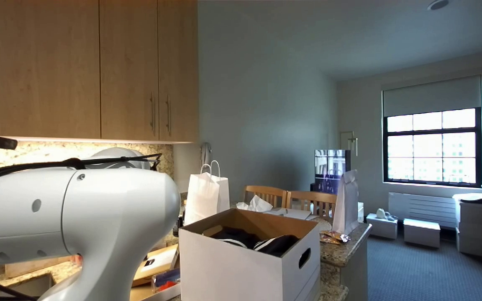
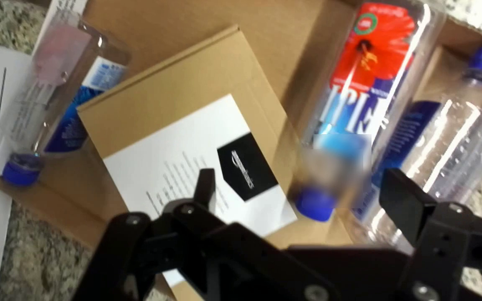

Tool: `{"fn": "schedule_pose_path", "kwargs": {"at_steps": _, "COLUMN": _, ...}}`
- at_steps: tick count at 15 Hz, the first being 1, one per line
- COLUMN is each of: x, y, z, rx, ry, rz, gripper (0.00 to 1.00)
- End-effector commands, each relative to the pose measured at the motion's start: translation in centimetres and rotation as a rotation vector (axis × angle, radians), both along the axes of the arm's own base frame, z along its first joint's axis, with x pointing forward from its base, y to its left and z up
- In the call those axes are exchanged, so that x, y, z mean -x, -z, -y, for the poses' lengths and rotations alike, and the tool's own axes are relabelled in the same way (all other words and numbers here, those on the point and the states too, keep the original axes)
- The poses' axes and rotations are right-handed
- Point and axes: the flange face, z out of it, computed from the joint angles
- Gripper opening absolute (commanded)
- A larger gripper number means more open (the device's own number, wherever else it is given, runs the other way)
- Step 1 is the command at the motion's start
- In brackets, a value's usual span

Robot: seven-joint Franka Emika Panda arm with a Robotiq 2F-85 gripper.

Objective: Put the water bottles into the box

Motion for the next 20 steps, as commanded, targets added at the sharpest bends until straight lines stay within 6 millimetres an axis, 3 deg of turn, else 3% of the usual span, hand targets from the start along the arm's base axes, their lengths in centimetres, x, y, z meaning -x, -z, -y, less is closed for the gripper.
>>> {"fn": "schedule_pose_path", "kwargs": {"at_steps": 1, "x": -0.1, "y": -1.1, "z": -0.4, "rx": -0.012, "ry": -0.007, "rz": 0.034, "gripper": 1.00}}
{"fn": "schedule_pose_path", "kwargs": {"at_steps": 2, "x": -0.2, "y": -1.9, "z": -0.5, "rx": -0.018, "ry": -0.010, "rz": 0.050, "gripper": 1.00}}
{"fn": "schedule_pose_path", "kwargs": {"at_steps": 3, "x": -0.6, "y": -1.4, "z": -0.2, "rx": -0.004, "ry": 0.008, "rz": 0.056, "gripper": 1.00}}
{"fn": "schedule_pose_path", "kwargs": {"at_steps": 11, "x": -1.3, "y": 6.2, "z": 0.9, "rx": -0.029, "ry": 0.044, "rz": -0.015, "gripper": 1.00}}
{"fn": "schedule_pose_path", "kwargs": {"at_steps": 15, "x": -1.3, "y": 7.9, "z": 0.6, "rx": -0.037, "ry": 0.034, "rz": 0.038, "gripper": 1.00}}
{"fn": "schedule_pose_path", "kwargs": {"at_steps": 20, "x": -0.9, "y": 8.7, "z": 0.3, "rx": -0.042, "ry": 0.010, "rz": 0.043, "gripper": 1.00}}
